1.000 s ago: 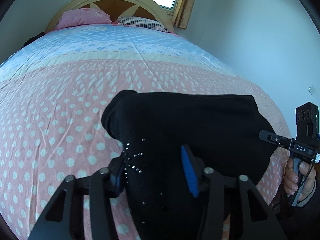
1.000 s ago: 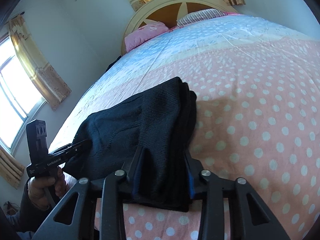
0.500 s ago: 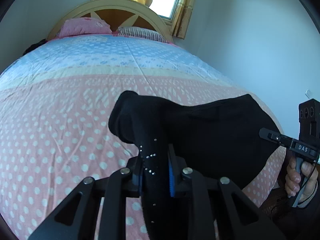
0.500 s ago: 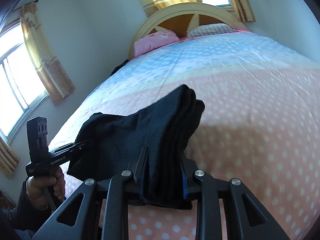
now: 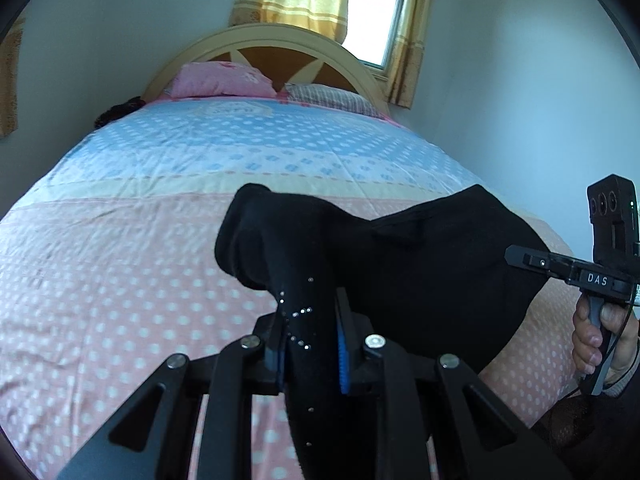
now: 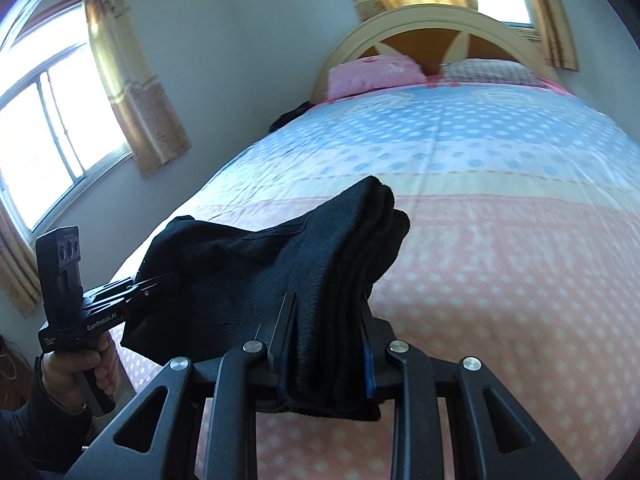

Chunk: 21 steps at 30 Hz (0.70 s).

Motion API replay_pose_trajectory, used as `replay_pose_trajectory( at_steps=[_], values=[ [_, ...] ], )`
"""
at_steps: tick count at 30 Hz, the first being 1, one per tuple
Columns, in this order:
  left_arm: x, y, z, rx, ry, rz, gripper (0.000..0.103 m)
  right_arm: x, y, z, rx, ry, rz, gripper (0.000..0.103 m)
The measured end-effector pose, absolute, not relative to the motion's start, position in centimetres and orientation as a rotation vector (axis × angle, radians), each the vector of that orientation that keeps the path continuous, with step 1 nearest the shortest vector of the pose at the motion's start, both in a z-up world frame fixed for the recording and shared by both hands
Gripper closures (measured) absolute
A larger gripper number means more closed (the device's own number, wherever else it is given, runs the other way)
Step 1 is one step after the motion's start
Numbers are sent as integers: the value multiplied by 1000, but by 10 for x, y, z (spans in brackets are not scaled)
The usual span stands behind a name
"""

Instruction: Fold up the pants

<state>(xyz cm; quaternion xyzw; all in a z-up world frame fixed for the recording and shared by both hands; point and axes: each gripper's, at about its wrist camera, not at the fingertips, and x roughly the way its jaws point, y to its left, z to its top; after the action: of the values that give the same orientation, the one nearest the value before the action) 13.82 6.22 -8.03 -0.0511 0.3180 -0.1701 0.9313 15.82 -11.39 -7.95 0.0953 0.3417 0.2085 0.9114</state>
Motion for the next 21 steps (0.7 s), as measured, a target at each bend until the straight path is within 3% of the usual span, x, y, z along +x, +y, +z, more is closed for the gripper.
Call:
replay_pose_trajectory(
  at_steps=[21],
  values=[
    [133,170,-83,-105,642,-118,84,244,17,-86,142,752,622,76]
  ],
)
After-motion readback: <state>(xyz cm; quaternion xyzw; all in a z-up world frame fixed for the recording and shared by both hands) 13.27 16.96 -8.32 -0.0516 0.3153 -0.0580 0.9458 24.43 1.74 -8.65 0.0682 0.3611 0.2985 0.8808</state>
